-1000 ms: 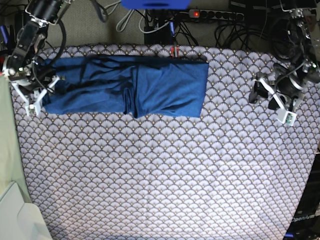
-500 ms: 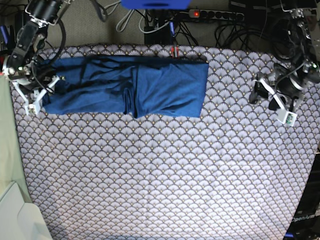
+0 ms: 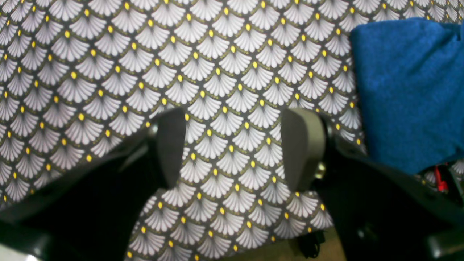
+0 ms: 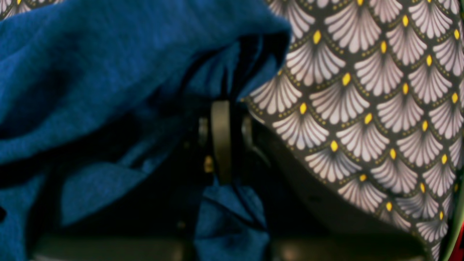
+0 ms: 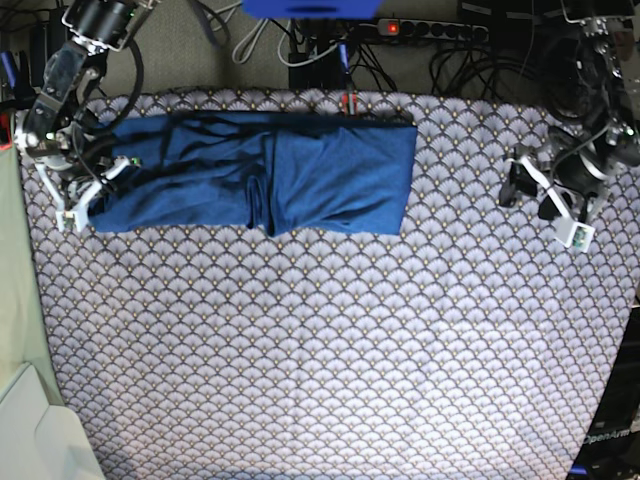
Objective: Fold the T-shirt properly
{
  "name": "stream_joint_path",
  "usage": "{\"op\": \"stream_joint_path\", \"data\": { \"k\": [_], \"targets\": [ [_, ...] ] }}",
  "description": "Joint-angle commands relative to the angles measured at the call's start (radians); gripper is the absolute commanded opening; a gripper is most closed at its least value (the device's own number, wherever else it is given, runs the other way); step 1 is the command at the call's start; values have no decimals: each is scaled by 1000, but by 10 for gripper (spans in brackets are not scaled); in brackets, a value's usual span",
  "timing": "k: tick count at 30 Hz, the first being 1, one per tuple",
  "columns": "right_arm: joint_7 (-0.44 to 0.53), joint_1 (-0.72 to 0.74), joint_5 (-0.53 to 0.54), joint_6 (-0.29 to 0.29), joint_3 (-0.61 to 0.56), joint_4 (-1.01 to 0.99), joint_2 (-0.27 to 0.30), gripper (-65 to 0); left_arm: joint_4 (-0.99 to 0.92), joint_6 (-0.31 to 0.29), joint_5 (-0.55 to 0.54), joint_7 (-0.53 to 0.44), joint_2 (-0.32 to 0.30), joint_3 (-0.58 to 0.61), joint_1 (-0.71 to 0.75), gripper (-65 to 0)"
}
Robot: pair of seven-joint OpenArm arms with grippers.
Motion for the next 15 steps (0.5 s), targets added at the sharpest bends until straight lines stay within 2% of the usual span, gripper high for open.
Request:
{"op": "stream_joint_path", "data": {
  "k": [1, 7, 15],
  "targets": [
    [-58, -5, -7, 13, -7, -1, -8, -648, 16, -2, -13, -17, -18, -9, -5, -246],
    [-61, -24, -7, 13, -6, 153, -12, -650, 25, -2, -13, -17, -20, -15, -5, -246],
    [-61, -68, -7, 13, -12, 394, -98, -650, 22, -2, -13, -6, -12, -197, -2, -246]
  ]
}}
